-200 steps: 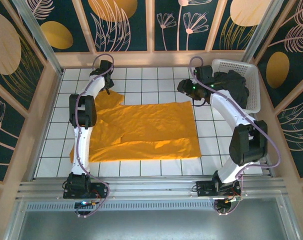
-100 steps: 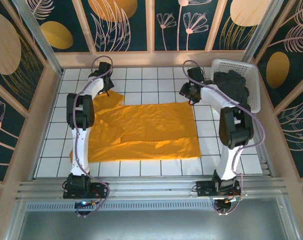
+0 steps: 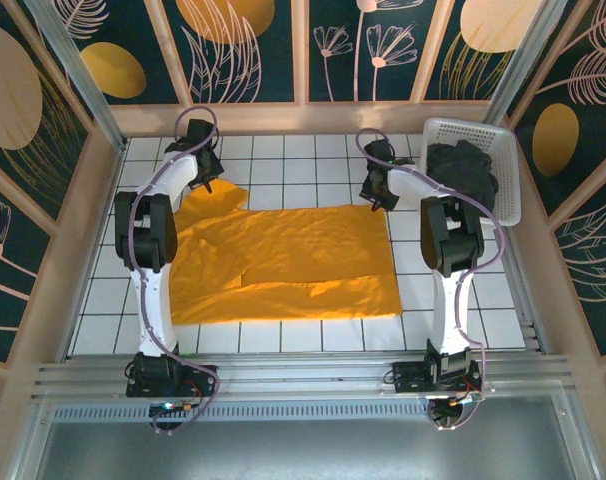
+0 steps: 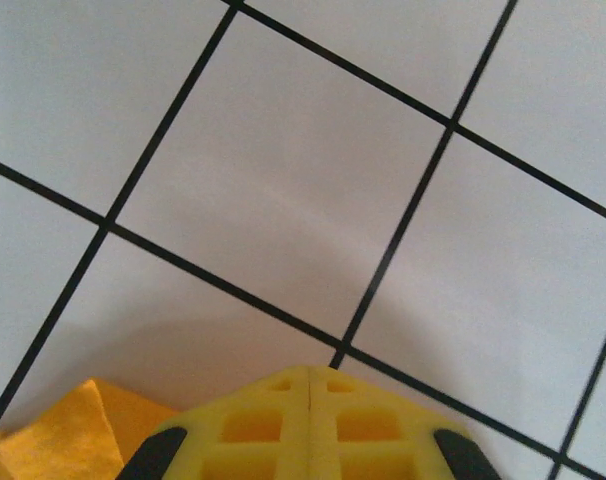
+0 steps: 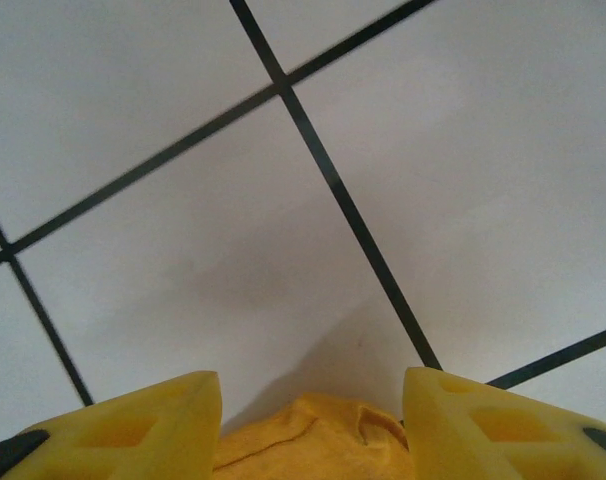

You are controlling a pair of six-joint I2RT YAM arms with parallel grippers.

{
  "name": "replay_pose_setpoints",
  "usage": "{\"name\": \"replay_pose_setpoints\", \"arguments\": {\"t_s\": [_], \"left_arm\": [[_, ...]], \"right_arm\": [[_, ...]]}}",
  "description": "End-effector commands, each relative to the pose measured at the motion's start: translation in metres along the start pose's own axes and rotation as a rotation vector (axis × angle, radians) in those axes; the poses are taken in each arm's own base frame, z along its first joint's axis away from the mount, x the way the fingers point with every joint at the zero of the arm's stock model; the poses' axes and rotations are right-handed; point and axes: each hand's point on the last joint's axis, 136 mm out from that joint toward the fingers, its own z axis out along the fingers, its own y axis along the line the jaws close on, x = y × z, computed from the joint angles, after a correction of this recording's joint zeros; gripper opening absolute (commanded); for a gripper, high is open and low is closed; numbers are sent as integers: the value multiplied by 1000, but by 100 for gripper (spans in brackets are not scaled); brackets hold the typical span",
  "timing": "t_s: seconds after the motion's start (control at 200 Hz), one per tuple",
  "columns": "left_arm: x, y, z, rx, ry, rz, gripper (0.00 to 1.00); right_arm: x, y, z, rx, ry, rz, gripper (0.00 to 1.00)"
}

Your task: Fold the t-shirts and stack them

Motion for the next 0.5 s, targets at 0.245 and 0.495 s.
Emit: {"name": "replay_pose_setpoints", "arguments": {"t_s": [0.245,0.495], "left_arm": [[12,-6,-23,79,42,-20,0],[11,-6,-40,91,37,-25,0]], "right_arm": [[17,-4,6,52,36,3,37],[20,-11,11,82,40,-24,22]]}}
